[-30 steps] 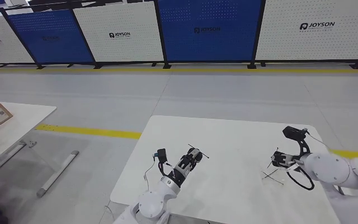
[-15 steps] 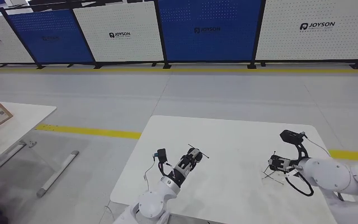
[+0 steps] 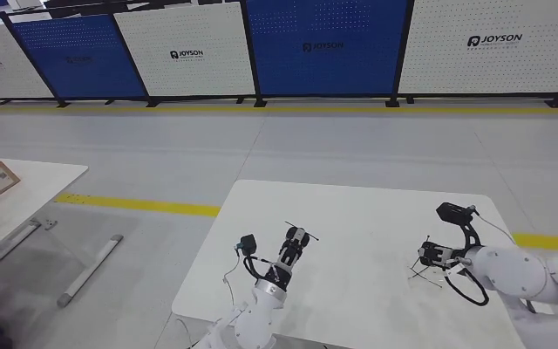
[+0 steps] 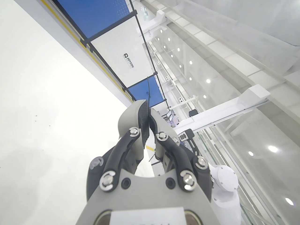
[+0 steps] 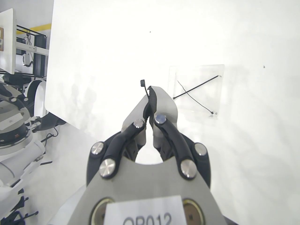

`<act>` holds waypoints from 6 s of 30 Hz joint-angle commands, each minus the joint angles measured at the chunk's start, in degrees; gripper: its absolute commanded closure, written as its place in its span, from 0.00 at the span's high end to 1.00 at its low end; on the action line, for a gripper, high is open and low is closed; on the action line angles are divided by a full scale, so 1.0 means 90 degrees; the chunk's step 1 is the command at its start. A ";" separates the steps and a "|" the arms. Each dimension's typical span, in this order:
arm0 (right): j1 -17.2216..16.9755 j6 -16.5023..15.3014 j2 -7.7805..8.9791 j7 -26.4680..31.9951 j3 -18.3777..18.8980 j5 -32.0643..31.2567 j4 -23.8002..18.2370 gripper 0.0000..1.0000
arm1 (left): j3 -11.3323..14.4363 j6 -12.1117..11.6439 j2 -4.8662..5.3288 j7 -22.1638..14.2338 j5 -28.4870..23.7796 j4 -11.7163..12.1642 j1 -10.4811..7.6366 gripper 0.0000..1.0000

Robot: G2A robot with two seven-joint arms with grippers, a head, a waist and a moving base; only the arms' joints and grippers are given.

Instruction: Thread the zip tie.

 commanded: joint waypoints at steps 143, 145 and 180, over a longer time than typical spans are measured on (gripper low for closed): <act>-0.1027 0.0000 -0.1083 -0.5524 -0.1795 0.0508 -0.0943 0.00 | 0.0376 0.0886 -0.0176 0.0184 -0.0552 -0.0179 -0.0125 0.00; -0.1027 0.0000 -0.1083 -0.5524 -0.1795 0.0508 -0.0943 0.00 | 0.0376 0.0886 -0.0176 0.0184 -0.0552 -0.0179 -0.0125 0.00; -0.2010 -0.1190 -0.1173 -0.6902 -0.1248 0.1000 -0.0804 0.00 | 0.0344 0.0744 -0.0200 0.0247 -0.0413 -0.0424 -0.0103 0.00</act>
